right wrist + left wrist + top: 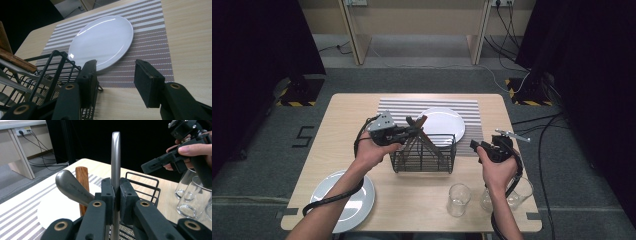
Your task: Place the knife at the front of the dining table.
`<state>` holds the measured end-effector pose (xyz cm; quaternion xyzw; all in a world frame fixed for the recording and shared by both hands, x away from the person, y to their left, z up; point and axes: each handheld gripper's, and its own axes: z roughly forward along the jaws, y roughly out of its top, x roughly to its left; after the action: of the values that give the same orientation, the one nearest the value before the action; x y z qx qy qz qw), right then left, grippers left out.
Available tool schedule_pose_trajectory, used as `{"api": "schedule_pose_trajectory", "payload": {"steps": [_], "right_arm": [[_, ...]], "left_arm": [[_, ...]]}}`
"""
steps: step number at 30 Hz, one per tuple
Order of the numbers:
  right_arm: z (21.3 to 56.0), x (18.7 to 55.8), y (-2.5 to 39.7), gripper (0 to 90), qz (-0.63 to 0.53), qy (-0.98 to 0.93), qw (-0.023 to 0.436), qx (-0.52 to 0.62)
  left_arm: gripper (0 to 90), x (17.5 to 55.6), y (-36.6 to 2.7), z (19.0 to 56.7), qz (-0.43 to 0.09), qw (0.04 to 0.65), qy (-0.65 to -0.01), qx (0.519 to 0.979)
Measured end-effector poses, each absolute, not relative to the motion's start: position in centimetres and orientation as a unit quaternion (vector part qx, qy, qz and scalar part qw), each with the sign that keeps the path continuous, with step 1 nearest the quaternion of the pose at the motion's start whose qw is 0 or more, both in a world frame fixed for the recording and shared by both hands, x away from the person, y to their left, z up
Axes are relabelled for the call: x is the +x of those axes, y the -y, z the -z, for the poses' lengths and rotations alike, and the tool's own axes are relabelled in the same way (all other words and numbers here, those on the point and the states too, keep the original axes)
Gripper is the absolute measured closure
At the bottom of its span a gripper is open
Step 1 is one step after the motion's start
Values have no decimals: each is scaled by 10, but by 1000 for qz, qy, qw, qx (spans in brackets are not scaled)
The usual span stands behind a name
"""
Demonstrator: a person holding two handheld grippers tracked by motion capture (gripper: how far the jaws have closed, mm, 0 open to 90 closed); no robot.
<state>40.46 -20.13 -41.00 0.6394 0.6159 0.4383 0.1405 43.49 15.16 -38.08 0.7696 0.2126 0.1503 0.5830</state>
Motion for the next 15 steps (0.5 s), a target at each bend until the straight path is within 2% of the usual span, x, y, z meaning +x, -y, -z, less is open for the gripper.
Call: {"api": "schedule_pose_trajectory", "payload": {"steps": [15], "right_arm": [[411,404,201,528,-438,-616,143,639]], "left_arm": [[832,430,-161,367,-166,606,-214,748]]}}
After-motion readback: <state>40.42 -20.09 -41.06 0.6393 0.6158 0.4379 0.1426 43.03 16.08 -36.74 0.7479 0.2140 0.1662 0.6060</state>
